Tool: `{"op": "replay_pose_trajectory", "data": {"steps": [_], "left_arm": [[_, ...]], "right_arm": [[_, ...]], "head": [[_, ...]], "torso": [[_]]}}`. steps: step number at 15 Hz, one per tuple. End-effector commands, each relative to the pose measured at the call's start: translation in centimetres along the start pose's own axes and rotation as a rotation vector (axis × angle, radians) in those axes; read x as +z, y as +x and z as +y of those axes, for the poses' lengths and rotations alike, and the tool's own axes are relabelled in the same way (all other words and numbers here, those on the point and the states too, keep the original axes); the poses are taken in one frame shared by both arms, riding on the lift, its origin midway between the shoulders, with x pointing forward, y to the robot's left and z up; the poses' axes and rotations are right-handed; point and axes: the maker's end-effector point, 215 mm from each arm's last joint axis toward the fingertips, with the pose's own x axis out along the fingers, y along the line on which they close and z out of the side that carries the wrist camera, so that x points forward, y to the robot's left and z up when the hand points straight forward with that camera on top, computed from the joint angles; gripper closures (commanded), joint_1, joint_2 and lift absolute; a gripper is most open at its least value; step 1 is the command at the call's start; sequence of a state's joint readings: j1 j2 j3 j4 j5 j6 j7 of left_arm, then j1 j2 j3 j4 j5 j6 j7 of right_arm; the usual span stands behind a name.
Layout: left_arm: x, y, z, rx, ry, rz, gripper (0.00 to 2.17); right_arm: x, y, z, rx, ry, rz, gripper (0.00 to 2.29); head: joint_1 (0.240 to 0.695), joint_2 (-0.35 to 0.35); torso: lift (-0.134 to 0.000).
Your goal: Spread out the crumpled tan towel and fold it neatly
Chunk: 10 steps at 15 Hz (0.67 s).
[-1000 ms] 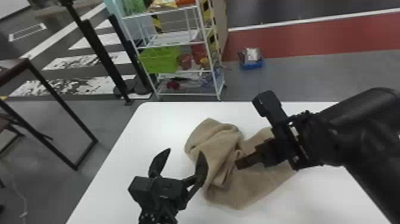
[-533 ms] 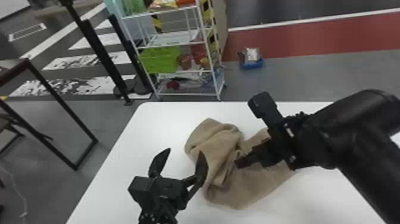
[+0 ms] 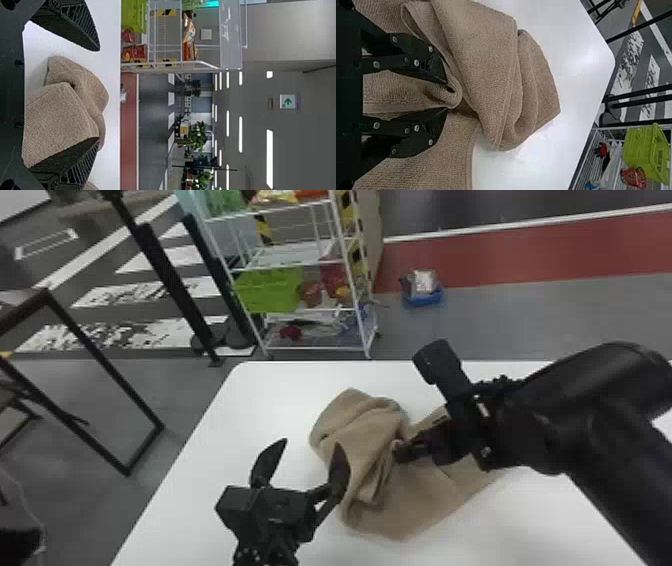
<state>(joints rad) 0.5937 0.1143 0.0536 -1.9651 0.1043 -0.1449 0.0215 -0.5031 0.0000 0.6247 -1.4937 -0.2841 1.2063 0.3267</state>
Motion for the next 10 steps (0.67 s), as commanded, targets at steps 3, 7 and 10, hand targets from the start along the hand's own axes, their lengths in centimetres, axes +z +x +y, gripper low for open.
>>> {"op": "replay_pose_trajectory", "data": {"steps": [3,7,10], "left_arm": [[0.0,0.0,0.0,0.000,0.001,0.000,0.08],[0.1,0.0,0.0,0.000,0.001,-0.001,0.08],[0.2,-0.2,0.0,0.000,0.001,-0.002,0.08]], "right_arm": [[0.0,0.2,-0.2,-0.008,-0.006,-0.004,1.12],[-0.1,0.3,-0.2,-0.008,-0.007,-0.002,1.18],[1.1,-0.6,0.0,0.023,0.035,-0.054,1.40]], "head": [[0.695,0.350],[0.695,0.350],[0.695,0.350]], "torso": [[-0.122],[-0.122],[-0.122]]}}
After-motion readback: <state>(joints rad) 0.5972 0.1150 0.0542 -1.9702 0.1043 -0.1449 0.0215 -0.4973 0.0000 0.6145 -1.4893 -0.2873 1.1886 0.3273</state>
